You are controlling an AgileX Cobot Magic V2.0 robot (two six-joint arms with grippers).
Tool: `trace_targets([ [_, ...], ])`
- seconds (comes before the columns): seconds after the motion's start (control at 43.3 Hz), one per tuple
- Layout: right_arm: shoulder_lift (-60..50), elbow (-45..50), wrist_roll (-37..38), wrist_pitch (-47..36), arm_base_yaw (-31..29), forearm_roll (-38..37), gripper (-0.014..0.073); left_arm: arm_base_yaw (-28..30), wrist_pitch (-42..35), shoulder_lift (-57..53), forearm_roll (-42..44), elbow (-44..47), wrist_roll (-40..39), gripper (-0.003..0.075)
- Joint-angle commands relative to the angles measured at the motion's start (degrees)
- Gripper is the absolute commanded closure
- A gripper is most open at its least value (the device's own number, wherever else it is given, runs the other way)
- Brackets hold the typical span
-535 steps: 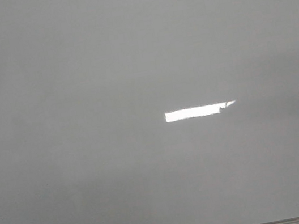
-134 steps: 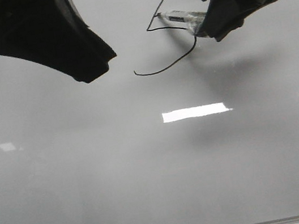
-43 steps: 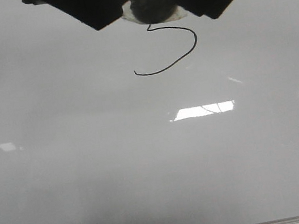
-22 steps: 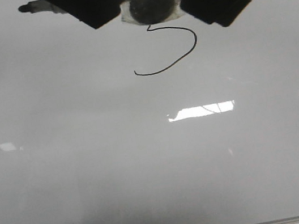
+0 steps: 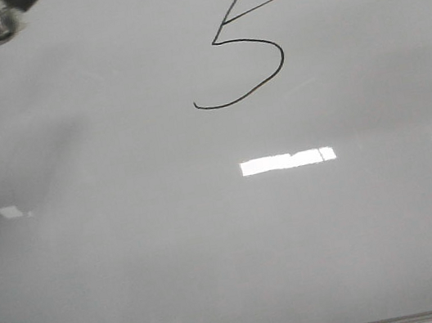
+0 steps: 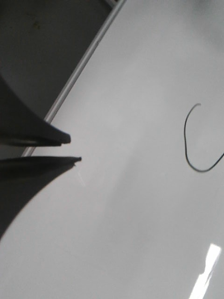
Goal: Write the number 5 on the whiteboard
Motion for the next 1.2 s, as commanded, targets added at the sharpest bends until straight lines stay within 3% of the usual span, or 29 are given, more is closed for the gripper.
trace_targets([
  [0.0, -4.1, 1.7, 3.4, -5.3, -3.3, -0.2, 0.0668, 7.8, -5.3, -3.0, -4.7, 2.6, -0.6, 0.0692],
  [0.162, -7.5, 4.8, 3.4, -6.1, -4.9, -0.2, 0.0654, 19.8, -9.4, -3.5, -4.6, 9.4, -0.6, 0.0692],
  [0.277, -7.5, 4.9, 3.4, -6.4, -4.9, -0.2, 0.0654, 23.8, -15.6, -2.7, -5.2, 12.2, -0.6, 0.0692],
  [0.508, -7.5, 4.9, 3.3, -6.8, -4.9, -0.2, 0.0654, 22.2, -29.4, 1.5, -5.7, 12.3, 0.0, 0.0691],
  [0.878, -7.5, 4.9, 3.3, -6.8, -4.9, -0.2, 0.0654, 19.9, -40.9, 12.6, -5.2, 12.3, 0.0, 0.0678],
  [0.993, -7.5, 4.9, 3.3, -6.8, -4.9, -0.2, 0.0654, 19.9, -42.7, 13.6, -5.1, 12.3, 0.0, 0.0582],
  [1.178, -7.5, 4.9, 3.3, -6.8, -4.9, -0.2, 0.0654, 19.9, -44.3, 13.9, -5.1, 12.3, 0.0, 0.0316],
])
